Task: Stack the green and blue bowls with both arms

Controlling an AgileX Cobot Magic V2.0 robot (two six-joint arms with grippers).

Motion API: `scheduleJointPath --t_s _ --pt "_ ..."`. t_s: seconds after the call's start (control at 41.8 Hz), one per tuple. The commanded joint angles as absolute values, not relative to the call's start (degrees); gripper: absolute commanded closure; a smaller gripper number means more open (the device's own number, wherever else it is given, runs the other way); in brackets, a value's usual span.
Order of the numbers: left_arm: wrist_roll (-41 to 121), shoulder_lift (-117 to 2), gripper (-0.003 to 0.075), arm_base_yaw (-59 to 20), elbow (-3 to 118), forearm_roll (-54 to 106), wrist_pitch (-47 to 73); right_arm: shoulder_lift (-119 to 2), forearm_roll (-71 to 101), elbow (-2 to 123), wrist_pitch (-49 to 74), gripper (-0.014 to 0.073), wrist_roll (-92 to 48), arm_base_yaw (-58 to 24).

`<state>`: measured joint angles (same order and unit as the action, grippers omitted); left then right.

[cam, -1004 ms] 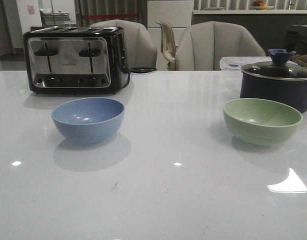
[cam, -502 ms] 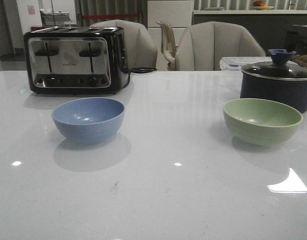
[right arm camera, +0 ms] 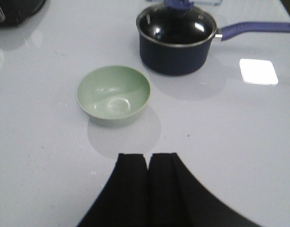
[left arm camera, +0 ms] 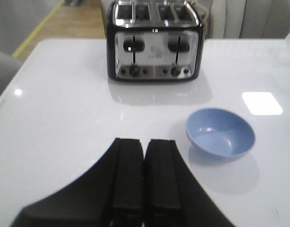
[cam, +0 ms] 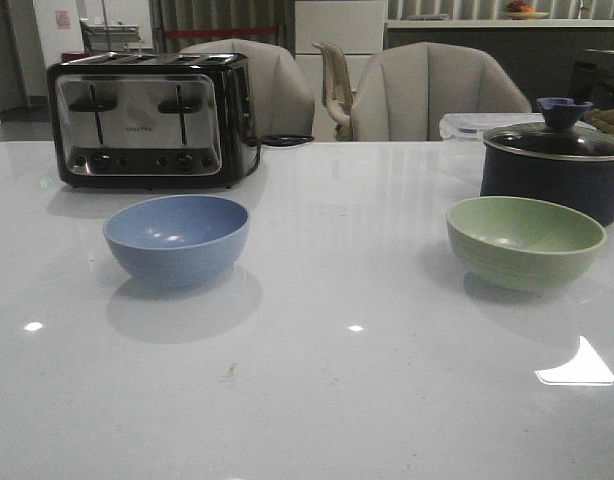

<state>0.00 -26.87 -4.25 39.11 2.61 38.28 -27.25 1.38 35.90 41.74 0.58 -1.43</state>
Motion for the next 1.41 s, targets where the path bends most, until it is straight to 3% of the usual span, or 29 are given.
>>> scheduleJointPath --t_s 0.0,0.215,0.287,0.335,0.478,0.574,0.837,1.386 --pt "0.0 -29.2 0.0619 -4.1 39.4 3.1 35.1 -30.7 0.8 37.8 38.8 0.0559 0.6 -1.0" --pt "0.0 -31.5 0.0618 -4.1 37.3 3.0 35.2 -36.3 0.8 37.8 39.5 0.0554 0.6 -1.0" --pt "0.0 -31.8 0.0594 -4.1 37.3 3.0 35.2 -38.1 0.8 37.8 39.5 0.0484 0.6 -1.0" --pt "0.0 -31.8 0.0538 -4.1 37.3 2.9 35.2 -39.0 0.8 37.8 39.5 0.04 0.6 -1.0" --pt "0.0 -31.8 0.0217 -4.1 37.3 2.6 34.7 -42.5 0.8 37.8 37.0 0.0113 0.6 -1.0" --pt "0.0 -31.8 0.0122 -4.1 37.3 2.6 34.3 -45.2 0.8 37.8 34.6 0.0027 0.6 -1.0" --pt "0.0 -31.8 0.0166 -4.1 37.3 2.6 34.4 -57.0 7.2 40.1 24.7 0.0026 0.6 -1.0" --pt "0.0 -31.8 0.0298 -4.1 37.3 2.6 34.4 -89.1 -0.4 59.7 24.3 0.0026 0.6 -1.0"
